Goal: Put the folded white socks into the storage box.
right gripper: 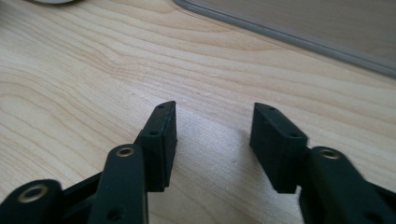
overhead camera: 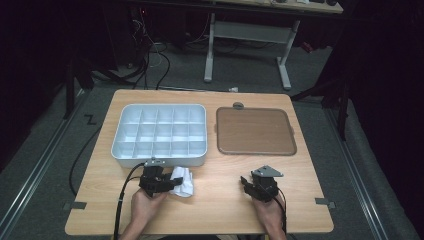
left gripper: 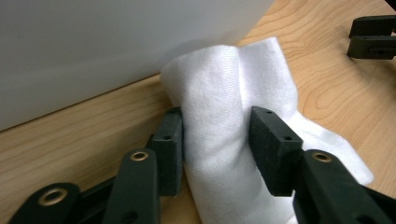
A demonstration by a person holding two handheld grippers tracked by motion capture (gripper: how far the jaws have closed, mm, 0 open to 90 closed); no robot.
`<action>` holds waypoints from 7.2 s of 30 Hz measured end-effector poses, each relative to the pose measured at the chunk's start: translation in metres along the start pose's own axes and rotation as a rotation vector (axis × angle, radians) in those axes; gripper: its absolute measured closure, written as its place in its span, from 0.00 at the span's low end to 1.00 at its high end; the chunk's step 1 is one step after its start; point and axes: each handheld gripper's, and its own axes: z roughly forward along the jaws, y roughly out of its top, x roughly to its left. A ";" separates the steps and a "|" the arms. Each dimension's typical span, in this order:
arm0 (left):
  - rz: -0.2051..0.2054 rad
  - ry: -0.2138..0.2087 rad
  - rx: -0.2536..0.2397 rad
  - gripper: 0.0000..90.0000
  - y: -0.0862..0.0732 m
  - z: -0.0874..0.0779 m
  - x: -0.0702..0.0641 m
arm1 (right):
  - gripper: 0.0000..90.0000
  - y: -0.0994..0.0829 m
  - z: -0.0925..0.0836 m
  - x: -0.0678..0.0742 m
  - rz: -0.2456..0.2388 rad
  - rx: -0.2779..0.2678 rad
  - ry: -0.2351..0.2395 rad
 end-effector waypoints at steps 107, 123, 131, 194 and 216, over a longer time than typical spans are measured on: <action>0.047 -0.105 -0.077 0.82 0.071 -0.053 -0.045 | 0.43 0.001 0.002 0.000 0.009 0.012 0.009; 0.031 -0.088 -0.120 0.82 0.100 -0.054 -0.038 | 0.43 0.001 0.002 0.000 0.009 0.013 0.009; 0.026 -0.086 -0.148 0.82 0.117 -0.053 -0.036 | 0.43 0.001 0.002 0.000 0.008 0.013 0.009; 0.200 0.168 -0.058 0.82 0.102 0.015 0.013 | 0.43 0.001 0.002 0.000 0.008 0.014 0.009; 0.216 0.202 0.016 0.83 0.097 0.024 0.017 | 0.42 0.001 0.001 0.001 0.006 0.014 0.011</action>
